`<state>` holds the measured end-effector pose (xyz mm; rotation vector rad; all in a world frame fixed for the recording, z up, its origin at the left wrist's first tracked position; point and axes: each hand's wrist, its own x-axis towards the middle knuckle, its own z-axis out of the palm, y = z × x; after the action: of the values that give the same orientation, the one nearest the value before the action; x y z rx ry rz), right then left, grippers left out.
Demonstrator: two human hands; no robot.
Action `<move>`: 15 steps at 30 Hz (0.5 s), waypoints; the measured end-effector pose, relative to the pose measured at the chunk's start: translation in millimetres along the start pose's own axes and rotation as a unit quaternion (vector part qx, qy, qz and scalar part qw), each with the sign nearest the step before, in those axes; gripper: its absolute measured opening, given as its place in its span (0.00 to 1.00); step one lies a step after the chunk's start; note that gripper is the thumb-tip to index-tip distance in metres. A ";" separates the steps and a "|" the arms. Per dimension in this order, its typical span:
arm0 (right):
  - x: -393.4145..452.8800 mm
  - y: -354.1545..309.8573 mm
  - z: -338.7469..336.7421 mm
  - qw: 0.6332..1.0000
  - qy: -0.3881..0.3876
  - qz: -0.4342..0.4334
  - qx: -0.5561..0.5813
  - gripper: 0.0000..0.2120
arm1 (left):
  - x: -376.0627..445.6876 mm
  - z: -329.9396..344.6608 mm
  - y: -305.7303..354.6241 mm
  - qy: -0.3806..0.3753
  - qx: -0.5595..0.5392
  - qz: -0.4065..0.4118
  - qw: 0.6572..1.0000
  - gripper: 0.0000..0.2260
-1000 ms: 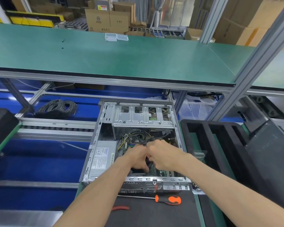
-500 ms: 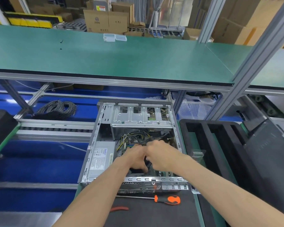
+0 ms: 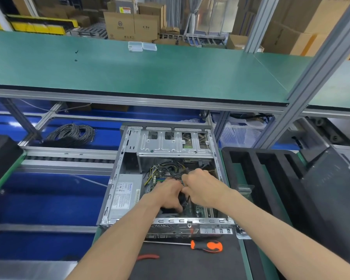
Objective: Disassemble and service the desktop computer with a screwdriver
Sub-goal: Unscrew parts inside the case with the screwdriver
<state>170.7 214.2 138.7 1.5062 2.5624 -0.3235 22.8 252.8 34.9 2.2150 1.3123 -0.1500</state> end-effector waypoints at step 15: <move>-1.2 10.8 -0.3 1.000 0.016 0.019 -0.002 0.14 | 3.0 0.6 -1.8 -0.005 0.001 0.000 1.000 0.18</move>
<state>180.7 218.3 138.2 1.5680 2.5544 -0.2929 22.9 255.5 32.6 2.2118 1.3078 -0.1627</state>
